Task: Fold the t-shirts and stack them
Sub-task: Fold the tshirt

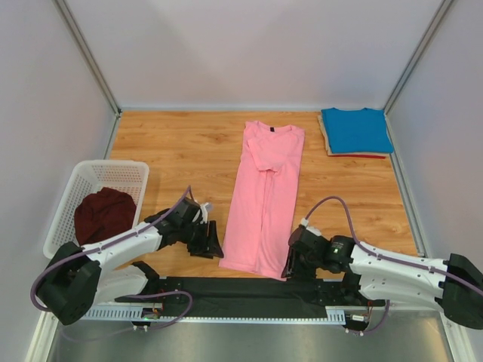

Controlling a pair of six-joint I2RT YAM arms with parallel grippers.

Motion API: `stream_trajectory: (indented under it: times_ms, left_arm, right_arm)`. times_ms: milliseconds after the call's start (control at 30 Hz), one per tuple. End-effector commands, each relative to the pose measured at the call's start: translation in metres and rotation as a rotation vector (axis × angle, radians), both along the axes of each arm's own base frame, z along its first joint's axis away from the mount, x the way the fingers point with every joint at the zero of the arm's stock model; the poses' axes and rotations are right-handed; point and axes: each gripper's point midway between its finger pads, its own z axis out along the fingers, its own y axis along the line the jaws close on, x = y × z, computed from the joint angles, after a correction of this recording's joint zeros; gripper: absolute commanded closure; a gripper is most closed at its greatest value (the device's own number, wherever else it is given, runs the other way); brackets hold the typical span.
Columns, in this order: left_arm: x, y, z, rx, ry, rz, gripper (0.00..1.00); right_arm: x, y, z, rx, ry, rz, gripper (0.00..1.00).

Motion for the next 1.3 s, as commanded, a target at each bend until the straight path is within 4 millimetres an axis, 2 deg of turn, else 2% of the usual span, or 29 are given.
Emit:
stream_trajectory:
  times_ms: [0,333,533,700,800,833,900,1000,1033,1100,1167,1267]
  left_arm:
    - [0.002,-0.009,0.002,-0.027,-0.015,-0.006,0.44]
    - [-0.011,-0.009,-0.017,0.047,0.007,-0.023,0.48]
    - [-0.016,-0.012,-0.019,0.041,0.018,-0.021,0.59]
    - [-0.017,-0.01,-0.019,0.036,0.015,0.005,0.64]
    - [-0.017,-0.011,-0.016,0.024,0.016,0.008,0.85]
    - [-0.018,-0.011,-0.016,0.02,0.019,0.006,1.0]
    - [-0.019,-0.011,-0.014,0.013,0.015,0.006,1.0]
    - [-0.02,-0.01,-0.012,0.009,0.015,0.013,0.98]
    - [-0.021,-0.01,-0.011,0.006,0.013,0.012,0.85]
    - [-0.02,-0.01,-0.008,0.002,0.006,0.014,0.7]
    - [-0.019,-0.009,-0.008,0.001,-0.004,0.018,0.65]
    - [-0.02,-0.01,-0.008,0.0,0.004,0.011,0.62]
  right_arm:
    - [0.004,0.01,0.001,0.088,0.012,-0.107,0.61]
    - [0.001,-0.001,-0.007,0.043,0.031,-0.142,0.61]
    - [-0.001,-0.005,-0.013,0.001,0.051,-0.142,0.63]
    - [0.002,-0.003,-0.017,-0.012,0.048,-0.139,0.67]
    - [0.002,-0.008,-0.019,-0.055,0.05,-0.136,0.82]
    - [0.001,-0.01,-0.019,-0.063,0.05,-0.135,0.93]
    - [0.0,-0.014,-0.018,-0.075,0.046,-0.136,1.0]
    - [0.001,-0.012,-0.011,-0.047,0.034,-0.136,1.0]
    - [0.001,-0.012,-0.009,-0.04,0.031,-0.136,1.0]
    - [0.0,-0.014,-0.007,-0.044,0.032,-0.133,1.0]
    - [-0.001,-0.016,-0.008,-0.055,0.034,-0.128,1.0]
    - [0.0,-0.015,-0.008,-0.056,0.032,-0.122,1.0]
